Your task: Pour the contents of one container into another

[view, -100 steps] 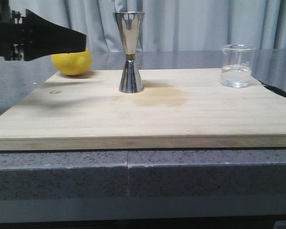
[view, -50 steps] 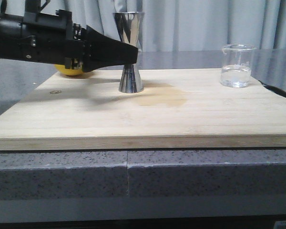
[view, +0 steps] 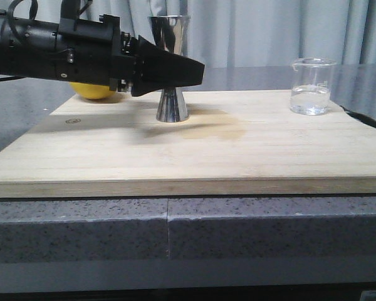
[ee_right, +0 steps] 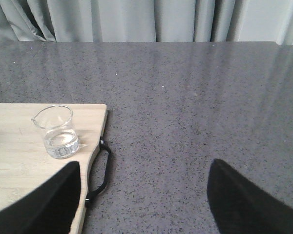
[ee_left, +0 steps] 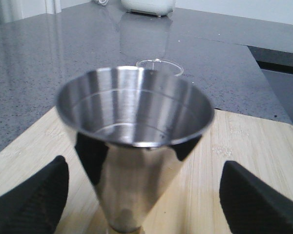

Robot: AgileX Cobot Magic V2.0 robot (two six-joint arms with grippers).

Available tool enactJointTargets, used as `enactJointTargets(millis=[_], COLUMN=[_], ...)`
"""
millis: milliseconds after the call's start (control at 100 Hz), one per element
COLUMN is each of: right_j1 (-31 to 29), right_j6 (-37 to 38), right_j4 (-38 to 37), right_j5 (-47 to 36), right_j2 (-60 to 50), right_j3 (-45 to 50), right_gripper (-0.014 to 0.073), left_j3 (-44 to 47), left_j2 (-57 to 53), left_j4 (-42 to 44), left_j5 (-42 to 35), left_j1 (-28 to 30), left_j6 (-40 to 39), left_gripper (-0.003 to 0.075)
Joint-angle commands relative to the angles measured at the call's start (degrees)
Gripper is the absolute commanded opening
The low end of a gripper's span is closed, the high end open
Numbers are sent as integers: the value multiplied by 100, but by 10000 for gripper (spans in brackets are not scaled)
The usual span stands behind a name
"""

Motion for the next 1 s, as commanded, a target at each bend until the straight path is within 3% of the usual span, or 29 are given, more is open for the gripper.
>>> enactJointTargets(millis=[0,280,450,990], right_j1=[-31,-31,-31,-31], right_j6=[-12,-12,-12,-12], right_j4=[-57,-57,-57,-57], right_j5=[-409,-407,-407,-407], right_j2=[73,73,73,73], right_j3=[-204,-204,-204,-204], right_gripper=[495,495,495,495], left_j3=[-154,-154,-154,-346], left_j2=[-254,-254,-254,-254], left_j4=[-484,-484,-484,-484], left_j5=[444,453,453,692], left_j1=[-48,-48,-48,-48], left_j6=[-79,-82,-82,-105], left_gripper=[570,319,216,206])
